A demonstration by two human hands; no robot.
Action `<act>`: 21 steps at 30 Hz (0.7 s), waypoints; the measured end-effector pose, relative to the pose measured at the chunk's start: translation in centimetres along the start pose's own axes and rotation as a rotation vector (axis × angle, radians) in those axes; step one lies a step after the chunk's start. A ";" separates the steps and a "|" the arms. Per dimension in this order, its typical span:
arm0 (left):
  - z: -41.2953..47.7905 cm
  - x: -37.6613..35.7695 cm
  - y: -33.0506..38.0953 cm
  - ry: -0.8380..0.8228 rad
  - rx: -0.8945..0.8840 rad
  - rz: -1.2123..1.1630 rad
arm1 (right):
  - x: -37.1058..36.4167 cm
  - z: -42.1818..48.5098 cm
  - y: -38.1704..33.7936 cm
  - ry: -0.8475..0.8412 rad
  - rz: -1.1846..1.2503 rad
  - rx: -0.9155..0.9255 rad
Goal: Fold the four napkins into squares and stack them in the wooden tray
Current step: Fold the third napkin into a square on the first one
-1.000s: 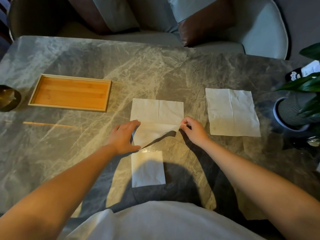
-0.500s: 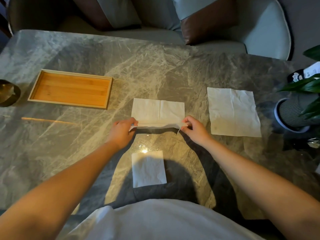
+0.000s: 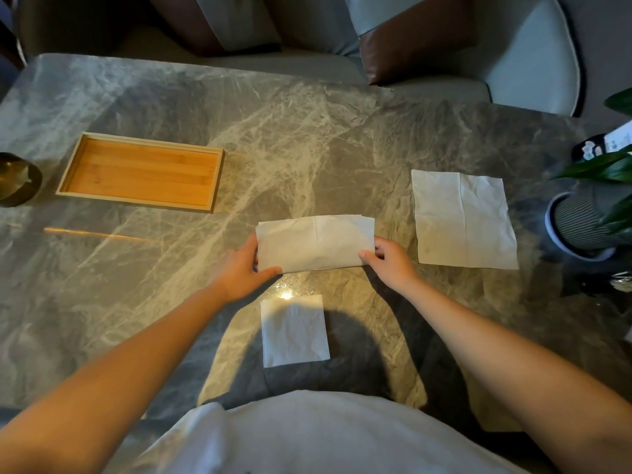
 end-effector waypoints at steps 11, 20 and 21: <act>-0.1 -0.6 -0.3 0.033 0.050 0.000 | -0.1 -0.4 0.6 0.033 -0.061 -0.047; -1.0 -0.8 -0.1 0.024 0.001 0.228 | 0.1 -0.8 0.6 0.093 -0.081 -0.042; -1.2 -0.8 -0.2 0.026 -0.003 0.233 | 0.1 -0.8 0.6 0.096 -0.077 -0.043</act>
Point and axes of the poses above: each hand's wrist, its own z-axis towards the middle knuckle, its own x-axis out of the back of the hand, y = z × x, the point moved 4 cm from there along z, towards the middle knuckle, and after that the axes turned 3 degrees about y, right-handed, at the moved point
